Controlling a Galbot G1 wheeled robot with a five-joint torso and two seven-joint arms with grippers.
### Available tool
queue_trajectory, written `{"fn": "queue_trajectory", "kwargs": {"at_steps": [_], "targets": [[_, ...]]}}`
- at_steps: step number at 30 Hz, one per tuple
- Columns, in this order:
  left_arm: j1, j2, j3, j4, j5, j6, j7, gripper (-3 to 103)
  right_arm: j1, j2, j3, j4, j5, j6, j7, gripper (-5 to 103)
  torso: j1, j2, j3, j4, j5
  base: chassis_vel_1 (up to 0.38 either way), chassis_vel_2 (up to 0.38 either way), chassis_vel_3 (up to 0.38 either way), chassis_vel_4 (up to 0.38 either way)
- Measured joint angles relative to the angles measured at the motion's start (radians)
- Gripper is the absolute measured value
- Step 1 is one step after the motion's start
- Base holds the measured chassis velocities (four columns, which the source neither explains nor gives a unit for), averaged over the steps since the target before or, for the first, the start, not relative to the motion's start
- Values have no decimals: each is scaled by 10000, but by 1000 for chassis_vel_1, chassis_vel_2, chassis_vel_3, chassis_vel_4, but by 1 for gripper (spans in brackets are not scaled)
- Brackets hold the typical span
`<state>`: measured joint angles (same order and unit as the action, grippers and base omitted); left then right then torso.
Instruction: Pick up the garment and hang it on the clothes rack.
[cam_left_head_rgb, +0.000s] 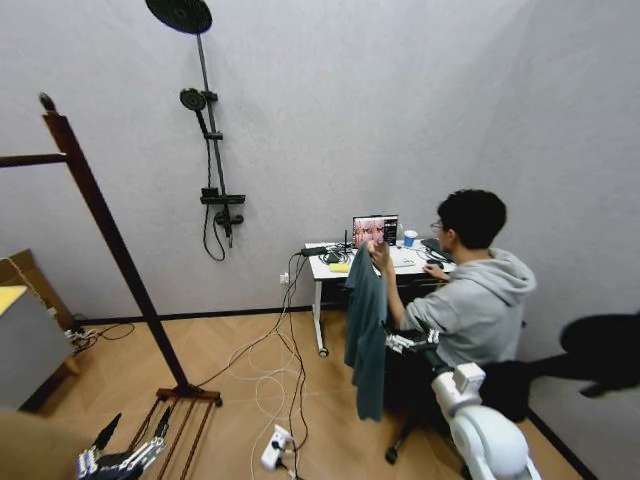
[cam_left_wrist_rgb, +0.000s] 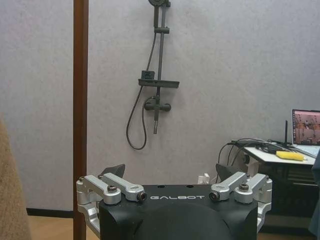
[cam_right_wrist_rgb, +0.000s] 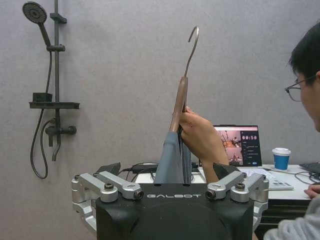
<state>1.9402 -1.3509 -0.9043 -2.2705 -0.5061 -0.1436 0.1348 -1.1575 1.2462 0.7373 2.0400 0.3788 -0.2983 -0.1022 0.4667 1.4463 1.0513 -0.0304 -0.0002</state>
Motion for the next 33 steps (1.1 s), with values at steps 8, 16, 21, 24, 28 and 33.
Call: {"fn": "queue_trajectory", "kwargs": {"at_steps": [8, 16, 21, 24, 28, 33], "targets": [[1, -1, -1, 0, 0, 0, 2, 100, 1692, -591, -423, -1465, 309, -174, -45, 100, -26, 12, -7, -2, 3, 19, -45, -31, 27], [1, -1, 0, 0, 0, 0, 1, 100, 2618, -881, -1124, -2197, 851, -609, 334, 100, -13, 6, -3, 0, 3, 12, -13, -11, 10], [0, 0, -1, 0, 0, 0, 1, 100, 3003, -945, -1414, -2461, 1048, -840, 747, 94, -12, 5, -3, -1, 2, 0, 0, 0, 0], [0, -1, -1, 0, 0, 0, 1, 100, 3092, -947, -1489, -2543, 1055, -796, 798, 83, -13, 6, -4, -1, 2, 0, 0, 0, 0], [0, 0, 0, 0, 0, 0, 1, 100, 3106, -942, -1542, -2555, 1048, -785, 811, 66, -13, 5, -4, -2, 3, 0, 0, 0, 0], [0, -1, 0, 0, 0, 0, 1, 100, 3106, -1046, -1551, -2565, 1033, -785, 807, 45, -13, 5, -4, -1, 2, 0, 0, 0, 0]]}}
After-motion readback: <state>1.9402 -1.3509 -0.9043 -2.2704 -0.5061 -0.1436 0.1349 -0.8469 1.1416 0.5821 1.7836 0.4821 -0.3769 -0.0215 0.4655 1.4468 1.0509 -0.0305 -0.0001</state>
